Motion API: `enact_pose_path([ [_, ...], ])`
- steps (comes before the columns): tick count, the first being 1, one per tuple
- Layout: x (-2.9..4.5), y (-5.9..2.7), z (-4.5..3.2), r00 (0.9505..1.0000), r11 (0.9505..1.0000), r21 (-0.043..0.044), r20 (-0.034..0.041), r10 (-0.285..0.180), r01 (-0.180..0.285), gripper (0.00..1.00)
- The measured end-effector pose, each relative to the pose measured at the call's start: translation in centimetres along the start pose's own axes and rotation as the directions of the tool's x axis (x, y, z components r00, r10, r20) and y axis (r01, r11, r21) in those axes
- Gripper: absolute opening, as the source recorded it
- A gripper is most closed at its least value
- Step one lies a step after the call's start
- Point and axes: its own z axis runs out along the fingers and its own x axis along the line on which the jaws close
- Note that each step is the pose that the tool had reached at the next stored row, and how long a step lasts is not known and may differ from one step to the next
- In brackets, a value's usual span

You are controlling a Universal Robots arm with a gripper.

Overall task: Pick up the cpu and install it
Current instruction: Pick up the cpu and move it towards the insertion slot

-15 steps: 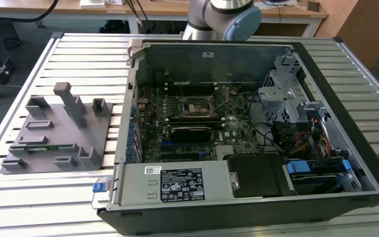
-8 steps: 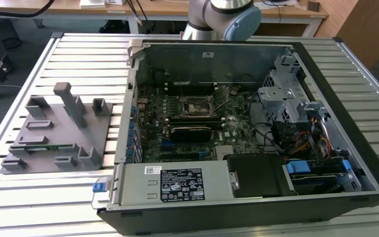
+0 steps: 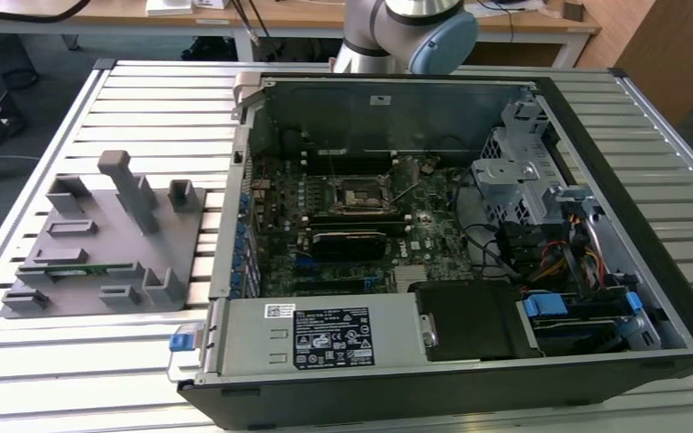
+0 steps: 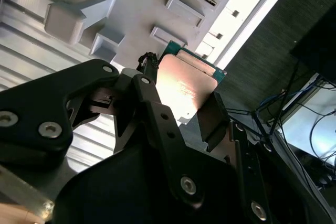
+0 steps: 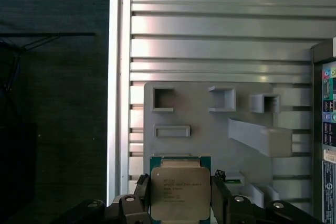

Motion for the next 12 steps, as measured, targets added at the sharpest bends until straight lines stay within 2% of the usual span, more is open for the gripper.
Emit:
enact_pose_path([
  [12, -0.03, 0.06, -1.09, 1.0000, 1.0000, 0.0000, 0.0001, 0.000, 0.000, 0.55],
])
